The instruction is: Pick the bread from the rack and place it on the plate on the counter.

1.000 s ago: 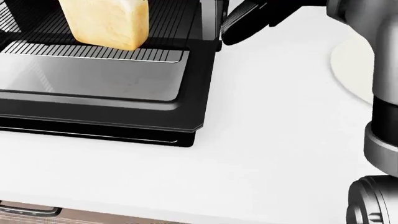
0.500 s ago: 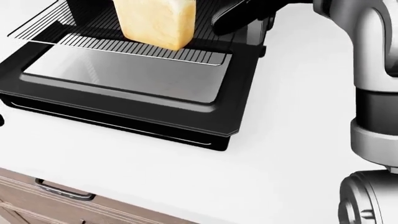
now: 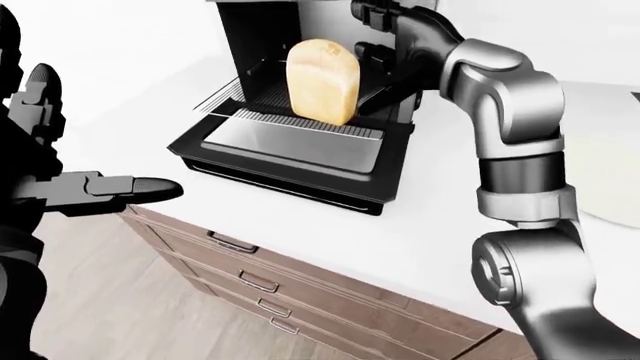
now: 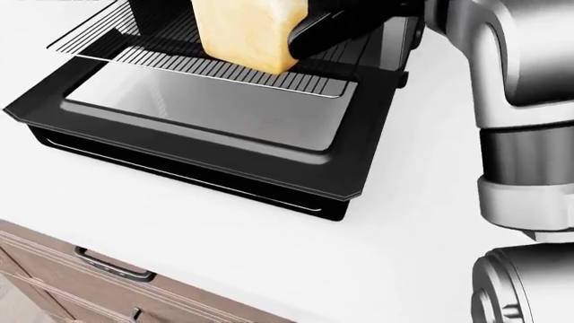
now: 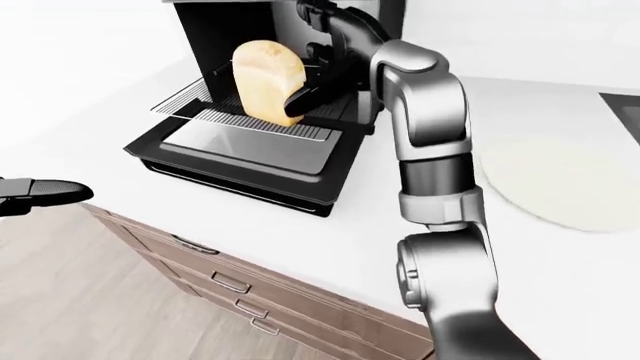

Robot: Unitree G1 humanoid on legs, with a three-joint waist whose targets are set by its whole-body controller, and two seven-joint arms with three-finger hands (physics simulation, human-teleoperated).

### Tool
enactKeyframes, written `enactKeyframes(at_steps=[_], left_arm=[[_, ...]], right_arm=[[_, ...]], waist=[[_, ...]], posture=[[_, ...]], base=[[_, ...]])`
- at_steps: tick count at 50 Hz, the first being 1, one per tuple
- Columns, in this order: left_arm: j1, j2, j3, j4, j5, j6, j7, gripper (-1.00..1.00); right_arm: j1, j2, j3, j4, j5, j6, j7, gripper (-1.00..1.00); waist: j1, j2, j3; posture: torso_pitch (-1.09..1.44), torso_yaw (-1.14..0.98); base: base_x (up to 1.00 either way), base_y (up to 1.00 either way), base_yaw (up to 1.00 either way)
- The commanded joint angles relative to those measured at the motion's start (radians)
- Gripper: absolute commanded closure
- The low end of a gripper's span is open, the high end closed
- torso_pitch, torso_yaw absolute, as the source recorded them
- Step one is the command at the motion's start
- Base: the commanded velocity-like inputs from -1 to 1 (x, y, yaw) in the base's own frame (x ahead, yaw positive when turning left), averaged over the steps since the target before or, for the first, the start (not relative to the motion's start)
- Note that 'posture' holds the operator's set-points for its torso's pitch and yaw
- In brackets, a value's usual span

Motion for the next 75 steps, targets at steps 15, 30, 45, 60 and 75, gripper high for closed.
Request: enactKeyframes(at_steps=[15,30,45,60,75], left_arm=[[-0.017,0.017,0.012,-0.008,0.008,-0.029,0.002,-1.00],[0.029,0.007,0.062,-0.047,0.001,-0.020,-0.024,-1.00],[-0.001,0.016,0.028,-0.014,0.010,-0.032,-0.006,-1.00],[-0.004,0.024,0.056,-0.045,-0.005,0.000,-0.011,-1.00],[0.027,0.015,0.075,-0.057,-0.009,-0.010,-0.022,-1.00]], right_arm=[[-0.061,0.014,-0.004,0.077,-0.040,-0.087,-0.028,-1.00],[-0.084,0.060,-0.001,0.213,-0.048,-0.168,-0.099,-1.00],[-0.122,0.067,0.004,0.310,-0.036,-0.218,-0.112,0.13],[-0.119,0.066,0.004,0.285,-0.034,-0.211,-0.115,1.00],[-0.067,0.071,0.004,0.035,0.009,-0.083,-0.127,1.00]], waist=[[0.005,0.007,-0.022],[0.006,0.011,-0.028],[0.020,0.002,-0.034],[0.027,-0.003,-0.031],[0.034,-0.004,-0.026]], posture=[[0.00,0.37],[0.00,0.37],[0.00,0.37],[0.00,0.37],[0.00,0.37]], base=[[0.00,0.00,0.00],[0.00,0.00,0.00],[0.00,0.00,0.00],[0.00,0.00,0.00],[0.00,0.00,0.00]])
